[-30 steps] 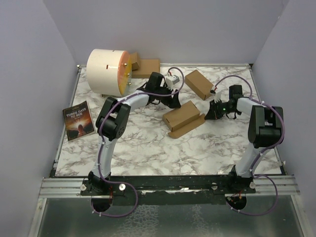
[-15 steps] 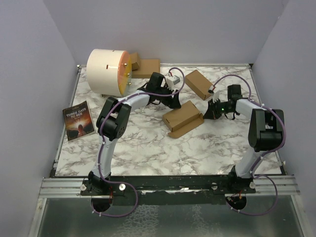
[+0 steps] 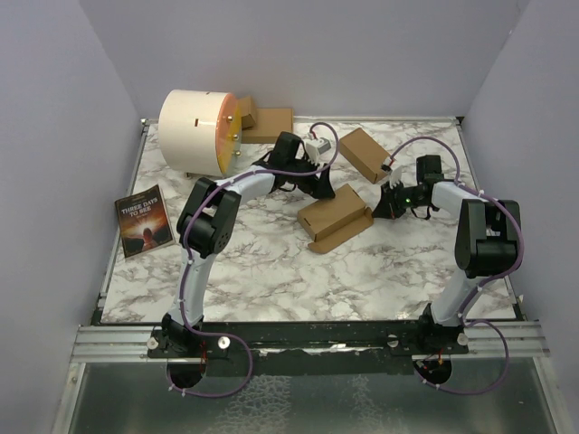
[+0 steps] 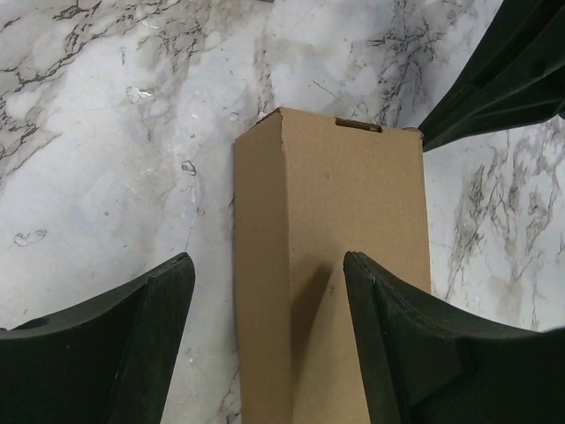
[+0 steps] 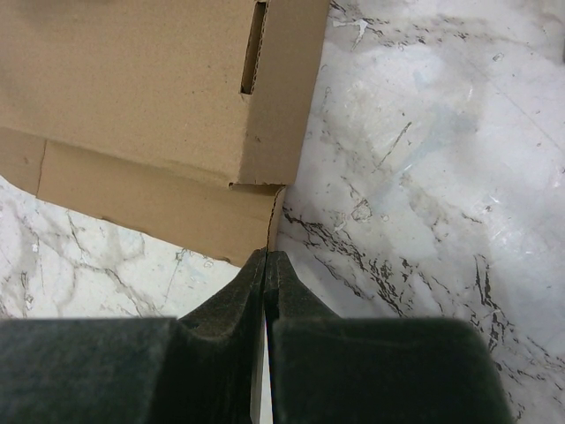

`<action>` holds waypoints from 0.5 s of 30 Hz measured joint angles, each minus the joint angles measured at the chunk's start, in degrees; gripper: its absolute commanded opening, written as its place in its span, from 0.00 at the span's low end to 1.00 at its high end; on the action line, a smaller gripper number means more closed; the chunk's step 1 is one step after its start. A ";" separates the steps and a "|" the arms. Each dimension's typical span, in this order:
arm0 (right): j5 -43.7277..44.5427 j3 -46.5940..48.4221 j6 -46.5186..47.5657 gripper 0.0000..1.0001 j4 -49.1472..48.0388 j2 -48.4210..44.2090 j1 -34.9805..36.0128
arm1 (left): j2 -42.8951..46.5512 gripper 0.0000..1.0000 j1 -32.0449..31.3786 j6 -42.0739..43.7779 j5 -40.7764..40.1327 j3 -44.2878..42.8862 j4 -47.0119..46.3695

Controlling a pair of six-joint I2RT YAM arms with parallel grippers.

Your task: Fold the paper box

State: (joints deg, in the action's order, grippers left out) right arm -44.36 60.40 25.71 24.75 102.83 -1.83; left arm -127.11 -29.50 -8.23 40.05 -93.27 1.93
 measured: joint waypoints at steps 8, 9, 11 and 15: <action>0.02 -0.28 0.07 0.02 -0.37 -0.22 0.55 | -0.39 0.67 -0.63 0.22 0.02 -0.74 1.22; 0.02 -0.35 0.09 0.02 -0.39 -0.31 0.72 | -0.59 0.67 -0.63 0.26 0.02 -0.96 1.42; 0.07 -0.61 0.26 0.02 -0.46 -0.55 1.22 | -0.87 0.66 -0.66 0.42 0.00 -1.14 1.92; 0.42 -1.07 0.72 0.02 -0.59 -1.38 2.54 | -1.51 0.63 -0.79 0.50 0.02 -1.73 3.34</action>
State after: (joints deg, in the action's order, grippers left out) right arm -43.94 59.33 26.44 24.16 101.45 0.71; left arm -128.62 -30.28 -7.73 40.07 -95.00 5.28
